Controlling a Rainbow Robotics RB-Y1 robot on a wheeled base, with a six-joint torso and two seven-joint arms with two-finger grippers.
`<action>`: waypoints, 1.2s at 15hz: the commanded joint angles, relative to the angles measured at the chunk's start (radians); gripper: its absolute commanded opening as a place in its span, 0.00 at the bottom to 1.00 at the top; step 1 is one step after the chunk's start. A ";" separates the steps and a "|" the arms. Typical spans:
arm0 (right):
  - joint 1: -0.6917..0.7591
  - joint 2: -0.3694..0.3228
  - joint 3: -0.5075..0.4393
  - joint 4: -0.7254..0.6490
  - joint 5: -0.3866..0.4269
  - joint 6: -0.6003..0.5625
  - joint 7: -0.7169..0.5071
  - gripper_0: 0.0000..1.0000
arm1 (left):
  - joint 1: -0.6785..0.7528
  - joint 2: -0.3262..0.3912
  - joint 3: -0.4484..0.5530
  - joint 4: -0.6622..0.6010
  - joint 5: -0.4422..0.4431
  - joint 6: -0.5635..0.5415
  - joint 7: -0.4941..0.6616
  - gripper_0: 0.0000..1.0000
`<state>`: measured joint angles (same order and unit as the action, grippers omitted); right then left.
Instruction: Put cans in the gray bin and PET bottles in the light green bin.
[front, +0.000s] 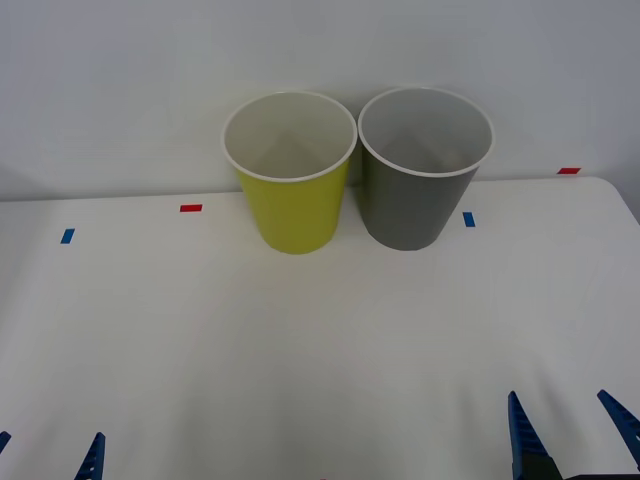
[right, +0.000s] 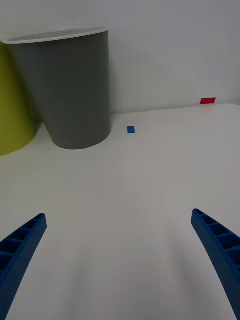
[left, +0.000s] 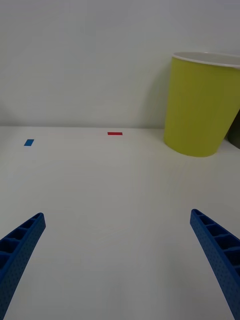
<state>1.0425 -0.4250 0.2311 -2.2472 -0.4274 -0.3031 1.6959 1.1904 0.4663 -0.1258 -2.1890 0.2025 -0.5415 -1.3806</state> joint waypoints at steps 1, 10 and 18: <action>0.039 -0.003 0.014 0.000 -0.005 -0.022 0.002 1.00 | 0.000 0.000 0.000 0.000 0.000 0.000 0.000 1.00; 0.079 0.002 0.019 0.000 -0.031 -0.024 -0.012 1.00 | 0.000 0.000 0.000 0.000 0.000 0.000 0.000 1.00; 0.079 0.002 0.019 0.000 -0.031 -0.024 -0.012 1.00 | 0.000 0.000 0.000 0.000 0.000 0.000 0.000 1.00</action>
<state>1.1214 -0.4235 0.2502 -2.2472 -0.4586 -0.3269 1.6844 1.1904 0.4663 -0.1258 -2.1890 0.2025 -0.5415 -1.3806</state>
